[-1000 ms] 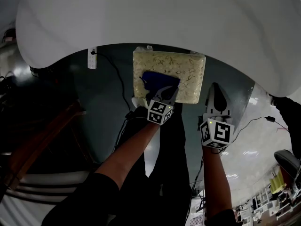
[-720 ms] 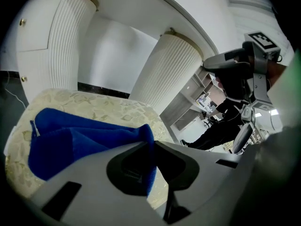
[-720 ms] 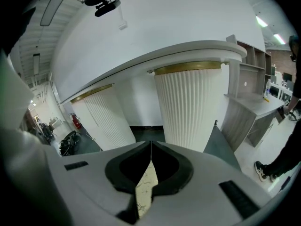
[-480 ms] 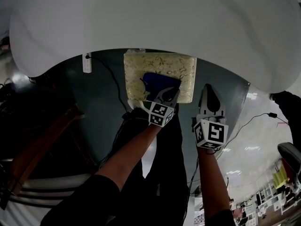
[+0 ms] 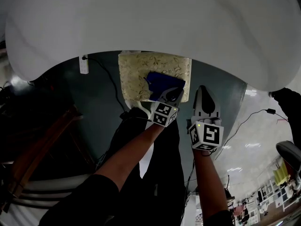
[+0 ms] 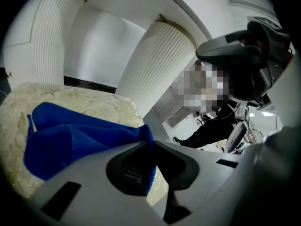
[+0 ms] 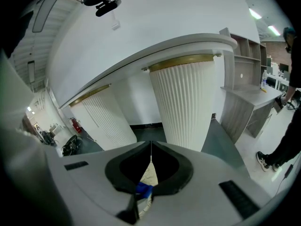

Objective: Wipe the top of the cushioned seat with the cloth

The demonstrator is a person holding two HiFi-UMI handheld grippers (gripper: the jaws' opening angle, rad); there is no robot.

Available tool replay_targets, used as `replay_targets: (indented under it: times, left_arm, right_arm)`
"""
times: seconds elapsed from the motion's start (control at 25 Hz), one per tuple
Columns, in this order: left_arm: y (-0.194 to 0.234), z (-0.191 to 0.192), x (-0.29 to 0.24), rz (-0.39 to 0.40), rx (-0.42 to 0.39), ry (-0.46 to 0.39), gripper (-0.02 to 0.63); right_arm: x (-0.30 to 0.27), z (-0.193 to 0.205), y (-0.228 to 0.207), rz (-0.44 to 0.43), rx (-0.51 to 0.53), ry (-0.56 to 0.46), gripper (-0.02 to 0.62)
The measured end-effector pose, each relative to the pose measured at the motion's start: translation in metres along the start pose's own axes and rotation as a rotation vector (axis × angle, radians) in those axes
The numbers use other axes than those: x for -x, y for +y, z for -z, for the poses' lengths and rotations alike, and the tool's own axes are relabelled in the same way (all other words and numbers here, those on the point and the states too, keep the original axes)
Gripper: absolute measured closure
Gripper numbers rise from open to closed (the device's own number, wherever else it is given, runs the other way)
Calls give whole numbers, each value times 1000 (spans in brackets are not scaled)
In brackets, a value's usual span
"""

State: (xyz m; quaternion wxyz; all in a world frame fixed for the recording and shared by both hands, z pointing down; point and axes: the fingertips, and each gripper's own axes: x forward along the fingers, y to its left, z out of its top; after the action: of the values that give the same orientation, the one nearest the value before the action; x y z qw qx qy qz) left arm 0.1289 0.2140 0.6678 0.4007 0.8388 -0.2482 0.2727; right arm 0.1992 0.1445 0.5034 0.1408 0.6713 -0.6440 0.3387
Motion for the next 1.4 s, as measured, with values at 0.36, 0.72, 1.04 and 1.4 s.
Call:
replay_targets:
  times: [0.36, 0.72, 1.04, 1.4]
  left_arm:
    - [-24, 0, -14, 46, -7, 23, 557]
    - [-67, 9, -41, 163, 13, 74, 557]
    - [-92, -2, -43, 268, 54, 50, 557]
    - [-115, -51, 13, 316, 7, -70, 557]
  right_arm:
    - [8, -4, -12, 15, -18, -14, 557]
    - [16, -3, -28, 48, -33, -24, 557]
    - [40, -5, -41, 84, -17, -36, 557]
    - [79, -11, -14, 102, -94, -96, 557]
